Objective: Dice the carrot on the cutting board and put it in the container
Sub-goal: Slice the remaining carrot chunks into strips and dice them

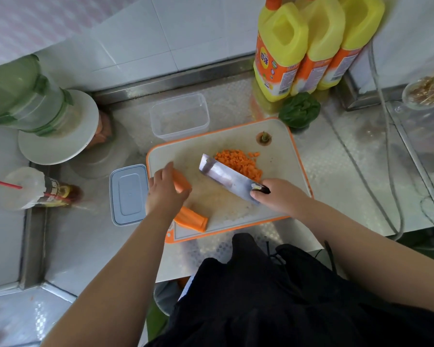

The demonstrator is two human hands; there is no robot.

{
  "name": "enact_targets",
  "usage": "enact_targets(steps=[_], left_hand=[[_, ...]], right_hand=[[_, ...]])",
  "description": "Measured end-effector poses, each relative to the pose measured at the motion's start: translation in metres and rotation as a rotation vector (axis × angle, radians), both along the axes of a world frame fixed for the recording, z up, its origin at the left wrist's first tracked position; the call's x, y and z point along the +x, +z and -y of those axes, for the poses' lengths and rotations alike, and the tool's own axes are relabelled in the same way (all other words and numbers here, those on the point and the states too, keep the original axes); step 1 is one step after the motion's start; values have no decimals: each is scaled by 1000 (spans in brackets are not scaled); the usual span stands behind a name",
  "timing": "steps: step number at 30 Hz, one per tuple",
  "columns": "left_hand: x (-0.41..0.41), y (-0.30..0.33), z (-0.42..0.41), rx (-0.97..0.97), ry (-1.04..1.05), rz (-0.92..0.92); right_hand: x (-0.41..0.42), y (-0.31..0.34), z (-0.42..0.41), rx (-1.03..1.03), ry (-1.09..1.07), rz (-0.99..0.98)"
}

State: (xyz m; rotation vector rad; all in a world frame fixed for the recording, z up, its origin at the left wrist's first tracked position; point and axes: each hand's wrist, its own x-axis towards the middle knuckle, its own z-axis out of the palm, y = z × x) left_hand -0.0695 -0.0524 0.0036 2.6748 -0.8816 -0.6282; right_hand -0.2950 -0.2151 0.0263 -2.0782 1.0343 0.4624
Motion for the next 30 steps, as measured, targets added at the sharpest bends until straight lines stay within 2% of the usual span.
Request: enact_targets(steps=[4,6,9,11,13,21,30], left_hand=[[7,0,-5,-70,-45,-3],[1,-1,-20,-146,-131,85],[-8,-4,-47,-144,-538,255],[-10,-7,-57,-10,-792,252],[-11,-10,-59,115,-898,221],[-13,-5,-49,147,-842,109],[-24,-5,-33,158,-844,160]], right_hand=[[-1,-2,-17,-17,12,28],[-2,-4,-22,-25,11,25],[-4,-7,-26,-2,-2,30],[-6,-7,-27,2,-3,32],[-6,-5,-27,2,9,31],[-6,-3,-28,1,8,32],[-6,-5,-30,-6,15,8]])
